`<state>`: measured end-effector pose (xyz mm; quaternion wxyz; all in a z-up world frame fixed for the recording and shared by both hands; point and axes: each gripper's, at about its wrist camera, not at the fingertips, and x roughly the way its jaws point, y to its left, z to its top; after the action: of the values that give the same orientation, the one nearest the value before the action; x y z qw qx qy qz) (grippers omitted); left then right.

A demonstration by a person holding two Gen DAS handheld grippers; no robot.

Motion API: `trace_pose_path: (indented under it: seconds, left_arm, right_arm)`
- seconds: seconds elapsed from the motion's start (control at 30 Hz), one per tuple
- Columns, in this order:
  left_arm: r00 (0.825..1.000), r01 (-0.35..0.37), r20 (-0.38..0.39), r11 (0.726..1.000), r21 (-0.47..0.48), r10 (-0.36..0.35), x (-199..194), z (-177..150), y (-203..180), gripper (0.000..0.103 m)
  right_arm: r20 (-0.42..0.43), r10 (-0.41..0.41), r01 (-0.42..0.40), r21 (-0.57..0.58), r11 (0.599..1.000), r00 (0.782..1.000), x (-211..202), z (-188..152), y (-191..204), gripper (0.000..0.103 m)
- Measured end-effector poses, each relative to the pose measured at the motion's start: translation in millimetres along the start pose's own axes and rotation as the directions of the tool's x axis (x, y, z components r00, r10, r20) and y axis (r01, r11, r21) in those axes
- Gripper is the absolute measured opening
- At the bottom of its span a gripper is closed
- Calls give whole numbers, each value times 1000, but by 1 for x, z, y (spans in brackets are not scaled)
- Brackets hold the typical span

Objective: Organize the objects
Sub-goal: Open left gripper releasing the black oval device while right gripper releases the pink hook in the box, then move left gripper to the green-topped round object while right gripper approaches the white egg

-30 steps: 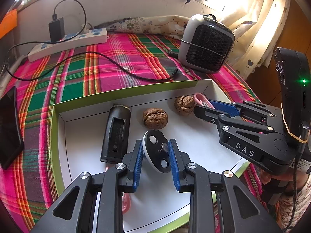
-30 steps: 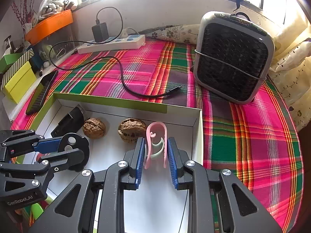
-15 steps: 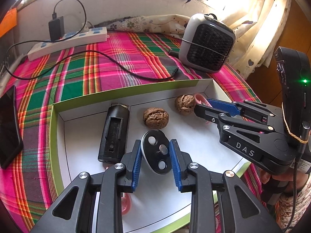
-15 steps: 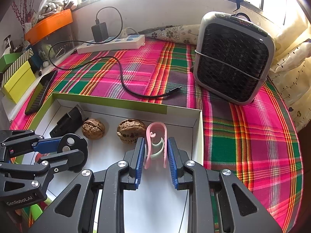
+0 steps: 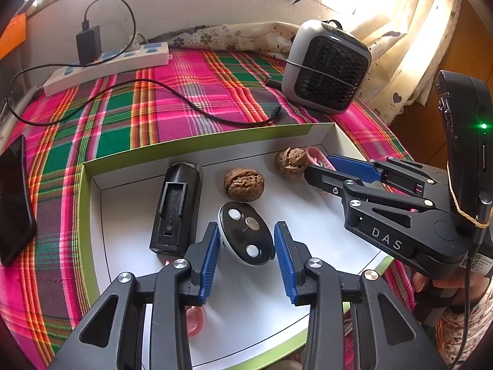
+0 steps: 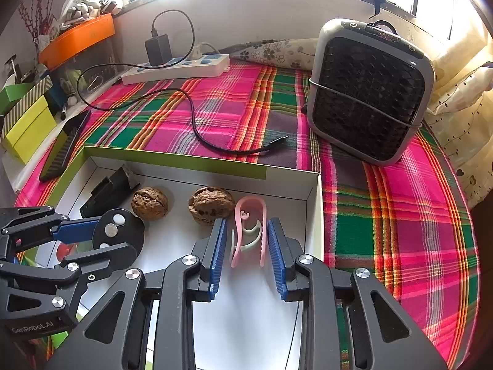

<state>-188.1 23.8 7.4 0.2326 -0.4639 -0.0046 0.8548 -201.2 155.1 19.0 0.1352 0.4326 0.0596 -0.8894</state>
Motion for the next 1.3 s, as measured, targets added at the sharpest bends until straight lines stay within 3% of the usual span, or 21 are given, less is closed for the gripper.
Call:
trace_pose_path:
  seconds: [0.17,0.9,1.3]
  left_arm:
    - [1000,0,8,1000,-5,0,-4,-1,-1,37]
    - [998,-1,65,1000,-9,1,-43,-13,-6,39]
    - [992,-3,126,1000,-11,5,-77,-36,-6,39]
  right_arm:
    - [9,-2,2,-1,1000,1000,-5,-1,1,40]
    - [42,-1,0,26,1000,999,-35,-16,2,41]
    - [72,11,-13,37,999,997,-68,-40,9,41]
